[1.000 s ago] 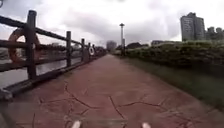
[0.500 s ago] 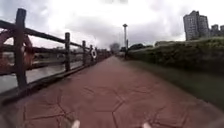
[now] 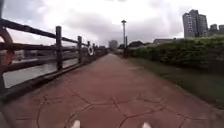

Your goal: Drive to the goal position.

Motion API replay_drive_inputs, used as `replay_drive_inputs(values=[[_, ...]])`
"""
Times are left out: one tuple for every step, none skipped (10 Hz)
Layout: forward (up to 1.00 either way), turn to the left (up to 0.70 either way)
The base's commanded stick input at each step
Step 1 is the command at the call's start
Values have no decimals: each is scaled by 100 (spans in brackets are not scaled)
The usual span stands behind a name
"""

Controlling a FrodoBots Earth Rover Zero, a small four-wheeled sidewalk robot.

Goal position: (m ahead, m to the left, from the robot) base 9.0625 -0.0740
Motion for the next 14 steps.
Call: replay_drive_inputs(values=[[85,10],[85,10],[85,10],[85,10],[85,10],[85,10],[85,10],[85,10],[85,10],[85,10],[85,10],[85,10],[85,10],[85,10]])
